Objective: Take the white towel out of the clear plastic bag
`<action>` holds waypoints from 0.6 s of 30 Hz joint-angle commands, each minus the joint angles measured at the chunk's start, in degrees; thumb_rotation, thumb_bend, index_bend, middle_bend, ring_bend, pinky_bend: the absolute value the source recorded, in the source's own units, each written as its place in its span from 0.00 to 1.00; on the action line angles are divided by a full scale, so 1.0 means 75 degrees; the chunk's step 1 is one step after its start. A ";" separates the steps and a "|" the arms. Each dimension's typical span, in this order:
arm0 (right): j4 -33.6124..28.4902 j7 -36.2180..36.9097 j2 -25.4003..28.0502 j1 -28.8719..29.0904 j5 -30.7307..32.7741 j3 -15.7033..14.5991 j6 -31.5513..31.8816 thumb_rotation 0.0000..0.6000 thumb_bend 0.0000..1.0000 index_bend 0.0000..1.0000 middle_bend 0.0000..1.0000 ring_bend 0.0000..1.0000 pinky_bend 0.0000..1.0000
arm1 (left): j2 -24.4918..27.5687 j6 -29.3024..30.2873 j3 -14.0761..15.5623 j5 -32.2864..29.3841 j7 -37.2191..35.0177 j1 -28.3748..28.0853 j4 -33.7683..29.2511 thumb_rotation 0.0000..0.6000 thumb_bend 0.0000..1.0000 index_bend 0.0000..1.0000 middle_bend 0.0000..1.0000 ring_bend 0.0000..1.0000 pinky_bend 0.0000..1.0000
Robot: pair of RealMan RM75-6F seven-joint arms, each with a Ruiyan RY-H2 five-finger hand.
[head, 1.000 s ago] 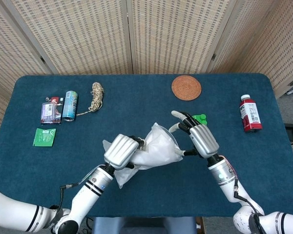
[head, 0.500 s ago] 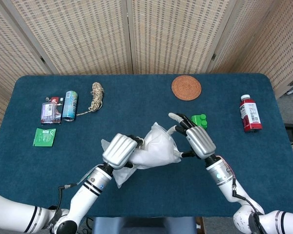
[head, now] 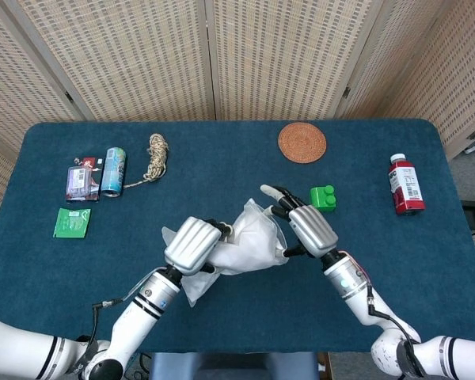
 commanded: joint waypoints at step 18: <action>0.0084 -0.0440 -0.0293 0.0398 0.0435 0.0078 -0.0181 1.00 0.62 0.71 0.13 0.00 0.15 | 0.0102 -0.0024 0.0062 -0.0015 -0.0037 0.0226 0.0036 1.00 0.00 0.51 0.57 0.55 0.70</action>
